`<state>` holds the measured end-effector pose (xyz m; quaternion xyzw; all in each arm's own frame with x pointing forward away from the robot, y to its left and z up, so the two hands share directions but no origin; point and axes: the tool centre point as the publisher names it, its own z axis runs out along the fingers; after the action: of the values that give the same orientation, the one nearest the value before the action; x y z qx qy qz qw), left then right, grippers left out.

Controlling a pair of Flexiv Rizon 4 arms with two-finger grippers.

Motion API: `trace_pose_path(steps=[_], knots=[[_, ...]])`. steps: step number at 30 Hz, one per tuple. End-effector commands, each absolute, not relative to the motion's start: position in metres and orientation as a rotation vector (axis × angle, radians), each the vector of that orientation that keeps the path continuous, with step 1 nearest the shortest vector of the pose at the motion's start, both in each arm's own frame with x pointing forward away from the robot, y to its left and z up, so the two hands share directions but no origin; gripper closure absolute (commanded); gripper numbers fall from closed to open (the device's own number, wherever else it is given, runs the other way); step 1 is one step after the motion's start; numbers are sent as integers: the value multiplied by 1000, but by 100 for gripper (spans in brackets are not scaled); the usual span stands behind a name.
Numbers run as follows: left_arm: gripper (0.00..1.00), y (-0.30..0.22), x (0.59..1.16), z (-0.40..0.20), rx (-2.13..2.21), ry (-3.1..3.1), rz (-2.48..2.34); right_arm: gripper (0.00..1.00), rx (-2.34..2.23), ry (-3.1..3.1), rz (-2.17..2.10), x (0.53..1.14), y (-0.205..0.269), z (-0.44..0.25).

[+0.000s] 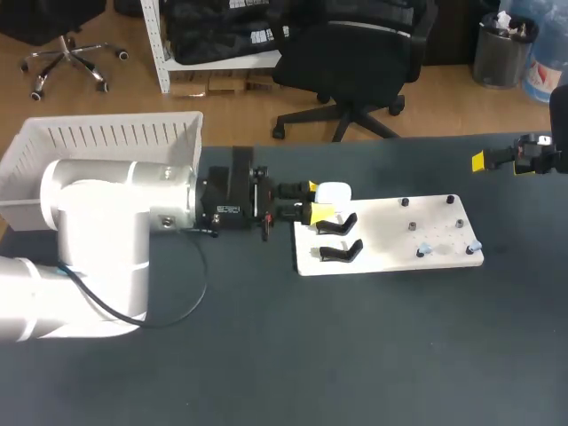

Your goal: Pick up each earbud case from the left stands, insert the matching earbuds, close the lid, and place the case in the box.

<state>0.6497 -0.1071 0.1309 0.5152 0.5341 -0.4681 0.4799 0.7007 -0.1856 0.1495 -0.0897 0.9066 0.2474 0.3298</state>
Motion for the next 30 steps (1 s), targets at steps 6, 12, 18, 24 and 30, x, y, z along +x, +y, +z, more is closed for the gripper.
trace_pose_path(steps=[6, 12, 18, 24, 30], knots=[[100, -107, 648, 130, 1249, 1300, -1137, 0, -237, 2372, 649, 701, -186, 150], [100, -133, 649, 131, 1280, 1211, -1155, 0, -237, 2372, 649, 701, -186, 150], [100, -141, 650, 130, 1279, 1167, -1163, 0, -238, 2369, 655, 699, -186, 151], [100, -143, 649, 127, 1263, 1139, -1187, 0, -329, 2331, 662, 676, -164, 166], [100, -144, 646, 126, 1257, 1134, -1194, 0, -427, 2296, 719, 649, -133, 181]])
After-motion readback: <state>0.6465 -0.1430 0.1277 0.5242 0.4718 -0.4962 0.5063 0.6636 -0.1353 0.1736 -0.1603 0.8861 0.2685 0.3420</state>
